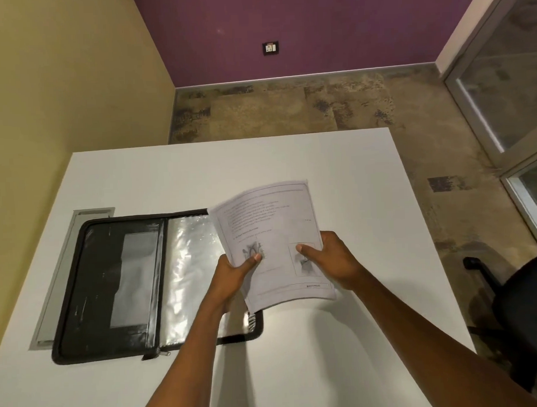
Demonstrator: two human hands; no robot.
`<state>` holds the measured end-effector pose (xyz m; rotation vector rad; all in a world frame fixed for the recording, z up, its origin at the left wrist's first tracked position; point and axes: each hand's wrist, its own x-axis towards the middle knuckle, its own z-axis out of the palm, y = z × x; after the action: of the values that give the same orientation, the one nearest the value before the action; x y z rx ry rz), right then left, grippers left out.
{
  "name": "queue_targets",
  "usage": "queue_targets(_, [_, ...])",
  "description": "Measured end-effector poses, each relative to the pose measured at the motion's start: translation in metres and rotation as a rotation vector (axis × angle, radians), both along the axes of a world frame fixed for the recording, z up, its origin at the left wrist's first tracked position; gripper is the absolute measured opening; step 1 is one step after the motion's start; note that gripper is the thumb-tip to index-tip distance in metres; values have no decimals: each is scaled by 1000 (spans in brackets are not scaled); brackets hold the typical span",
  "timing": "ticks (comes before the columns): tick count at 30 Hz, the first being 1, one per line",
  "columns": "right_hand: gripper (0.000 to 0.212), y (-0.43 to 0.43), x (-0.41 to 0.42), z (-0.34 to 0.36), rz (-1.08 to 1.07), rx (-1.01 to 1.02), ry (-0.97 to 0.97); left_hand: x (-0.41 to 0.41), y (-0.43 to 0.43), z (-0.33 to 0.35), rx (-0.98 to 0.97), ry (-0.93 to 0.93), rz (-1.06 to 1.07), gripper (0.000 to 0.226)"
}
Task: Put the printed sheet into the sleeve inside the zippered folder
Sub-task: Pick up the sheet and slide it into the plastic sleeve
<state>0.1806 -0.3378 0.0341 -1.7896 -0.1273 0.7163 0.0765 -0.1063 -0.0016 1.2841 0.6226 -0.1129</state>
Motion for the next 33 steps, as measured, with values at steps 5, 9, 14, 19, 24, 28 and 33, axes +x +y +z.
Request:
queue_targets(5, [17, 56, -1, -5, 17, -40, 20, -8, 60, -1, -89, -11, 9, 37])
queue_targets(9, [15, 87, 5, -21, -16, -44, 57, -4, 110, -7, -83, 31, 74, 27])
queue_targets(14, [12, 111, 12, -39, -47, -56, 69, 12, 164, -27, -33, 97, 219, 20])
queue_targets(19, [11, 121, 22, -53, -172, -67, 119, 38, 213, -56, 644, 144, 82, 20])
queue_targets(24, [20, 127, 29, -50, -202, -62, 147, 61, 243, -77, 1028, 150, -170, 29])
queue_targets(28, [21, 134, 36, -52, -271, -70, 179, 66, 255, -90, 1065, 164, -214, 29])
queue_targets(33, [20, 142, 44, -53, -263, -10, 171, 69, 261, -96, 1216, 87, -275, 21])
